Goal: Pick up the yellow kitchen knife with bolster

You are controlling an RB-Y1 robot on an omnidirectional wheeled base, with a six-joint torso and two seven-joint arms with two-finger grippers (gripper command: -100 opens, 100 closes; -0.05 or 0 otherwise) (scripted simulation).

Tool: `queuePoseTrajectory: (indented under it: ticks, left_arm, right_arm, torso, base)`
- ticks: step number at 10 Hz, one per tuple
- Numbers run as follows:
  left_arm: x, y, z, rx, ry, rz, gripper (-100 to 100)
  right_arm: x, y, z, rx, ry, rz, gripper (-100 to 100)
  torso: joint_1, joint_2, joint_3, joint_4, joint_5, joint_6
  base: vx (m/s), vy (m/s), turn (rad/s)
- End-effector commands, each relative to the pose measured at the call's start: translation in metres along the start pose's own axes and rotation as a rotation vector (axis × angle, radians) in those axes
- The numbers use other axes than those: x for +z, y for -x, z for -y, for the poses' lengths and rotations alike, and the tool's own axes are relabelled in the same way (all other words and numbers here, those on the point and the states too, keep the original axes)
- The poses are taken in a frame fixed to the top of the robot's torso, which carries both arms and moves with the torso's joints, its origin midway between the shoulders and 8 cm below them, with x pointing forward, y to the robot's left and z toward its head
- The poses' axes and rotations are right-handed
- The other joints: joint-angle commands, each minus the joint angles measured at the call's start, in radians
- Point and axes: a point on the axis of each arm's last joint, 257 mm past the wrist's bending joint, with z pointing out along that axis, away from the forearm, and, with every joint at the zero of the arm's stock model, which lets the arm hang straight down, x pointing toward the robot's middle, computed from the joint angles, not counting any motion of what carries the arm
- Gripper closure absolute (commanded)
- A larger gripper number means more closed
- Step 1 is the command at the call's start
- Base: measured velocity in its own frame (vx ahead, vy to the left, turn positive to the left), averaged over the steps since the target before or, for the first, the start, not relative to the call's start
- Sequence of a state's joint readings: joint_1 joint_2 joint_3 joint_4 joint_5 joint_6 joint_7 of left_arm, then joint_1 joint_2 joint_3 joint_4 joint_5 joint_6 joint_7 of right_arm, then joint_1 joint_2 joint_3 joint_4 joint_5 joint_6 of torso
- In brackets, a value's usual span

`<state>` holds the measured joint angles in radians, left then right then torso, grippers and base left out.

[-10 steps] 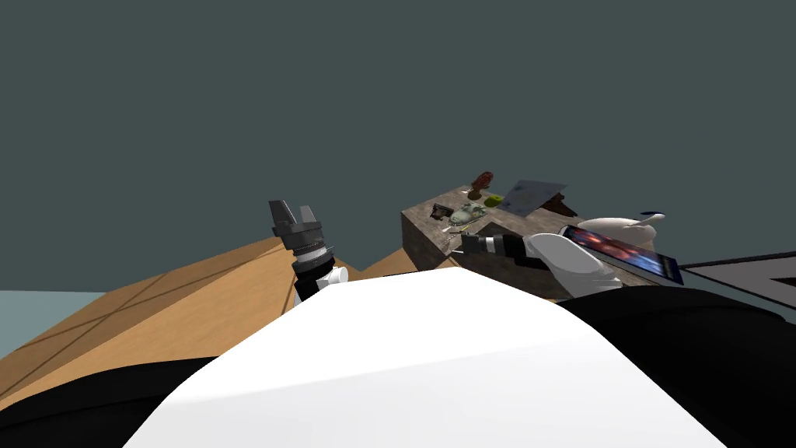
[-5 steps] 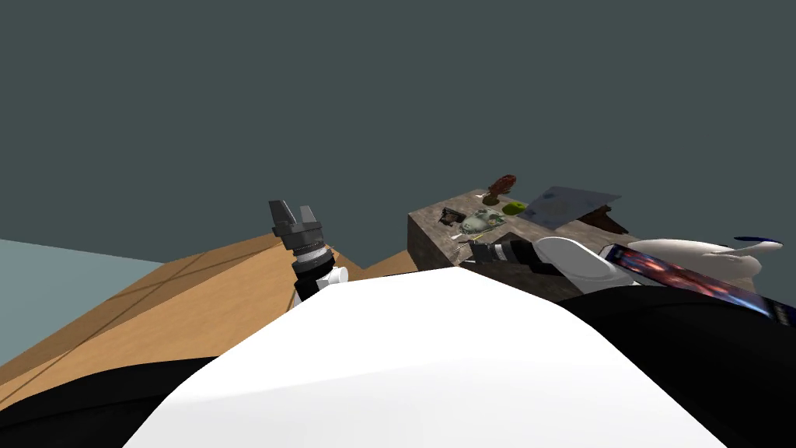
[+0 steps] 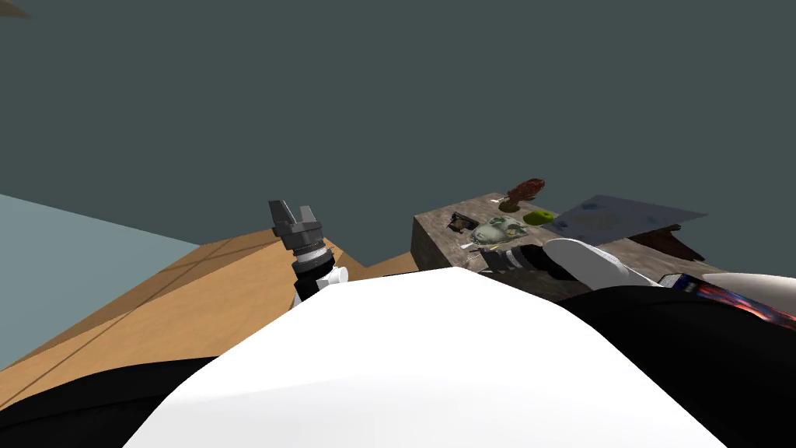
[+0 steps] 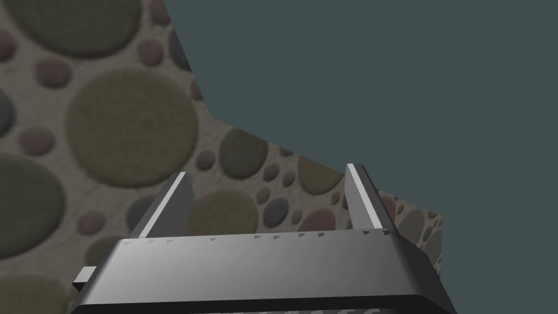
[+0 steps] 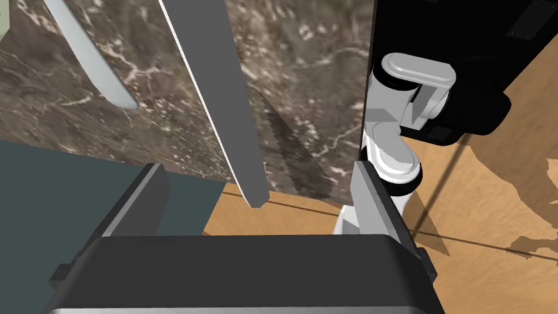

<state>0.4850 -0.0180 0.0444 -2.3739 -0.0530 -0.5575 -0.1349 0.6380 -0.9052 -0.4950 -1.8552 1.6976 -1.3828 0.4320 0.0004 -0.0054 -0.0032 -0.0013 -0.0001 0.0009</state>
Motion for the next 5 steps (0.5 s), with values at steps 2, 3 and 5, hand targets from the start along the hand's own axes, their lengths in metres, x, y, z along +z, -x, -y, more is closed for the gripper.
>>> queuePoseTrajectory:
  ticks: [2,3,5]
  left_arm:
    - [0.000,0.000,0.000,0.000,0.000,0.000,0]
    - [0.000,0.000,0.000,0.000,0.000,0.000,0]
    - [0.000,0.000,0.000,0.000,0.000,0.000,0]
  right_arm:
    - [-0.012,-0.026,-0.042,0.019,0.138,-0.084,-100]
    - [-0.017,-0.037,-0.056,0.025,0.185,-0.116,-100]
    - [-0.027,-0.050,-0.075,0.033,0.252,-0.156,-100]
  torso:
    - [0.000,-0.001,0.000,0.000,0.000,0.000]
    - [-0.001,-0.001,-0.001,0.000,0.000,0.000]
    - [0.000,0.000,0.000,0.000,0.000,0.000]
  base:
    - [0.076,-0.028,0.247]
    - [0.075,-0.030,0.178]
    - [0.062,-0.022,0.151]
